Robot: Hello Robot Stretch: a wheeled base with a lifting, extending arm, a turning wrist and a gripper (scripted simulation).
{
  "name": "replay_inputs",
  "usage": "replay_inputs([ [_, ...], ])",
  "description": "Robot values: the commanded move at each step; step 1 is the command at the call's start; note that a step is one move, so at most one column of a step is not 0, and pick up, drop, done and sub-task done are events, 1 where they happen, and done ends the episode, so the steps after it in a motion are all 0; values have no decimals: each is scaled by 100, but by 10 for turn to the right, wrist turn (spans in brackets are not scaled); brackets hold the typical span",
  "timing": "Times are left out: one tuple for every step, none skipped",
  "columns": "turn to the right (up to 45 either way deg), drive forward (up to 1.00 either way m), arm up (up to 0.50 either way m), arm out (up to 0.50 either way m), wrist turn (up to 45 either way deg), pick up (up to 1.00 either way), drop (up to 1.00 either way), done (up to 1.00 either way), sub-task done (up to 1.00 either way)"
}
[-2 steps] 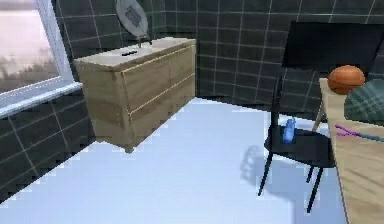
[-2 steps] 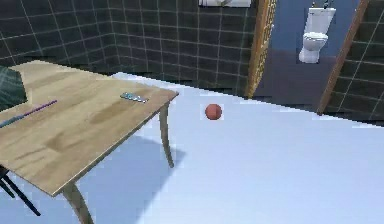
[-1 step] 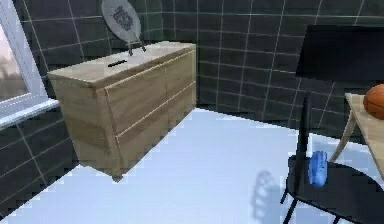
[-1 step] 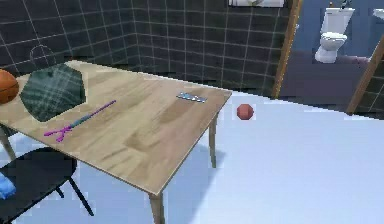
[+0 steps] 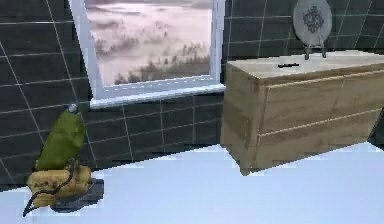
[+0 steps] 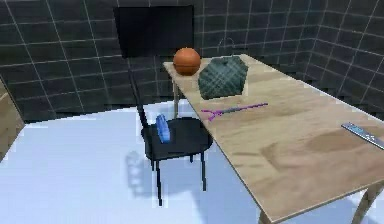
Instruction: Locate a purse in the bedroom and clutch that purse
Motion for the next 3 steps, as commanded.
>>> replay_inputs([
  [450, 0, 0, 0, 0, 0, 0, 0, 0],
  [360, 0, 0, 0, 0, 0, 0, 0, 0],
  [0, 75, 0, 0, 0, 0, 0, 0, 0],
])
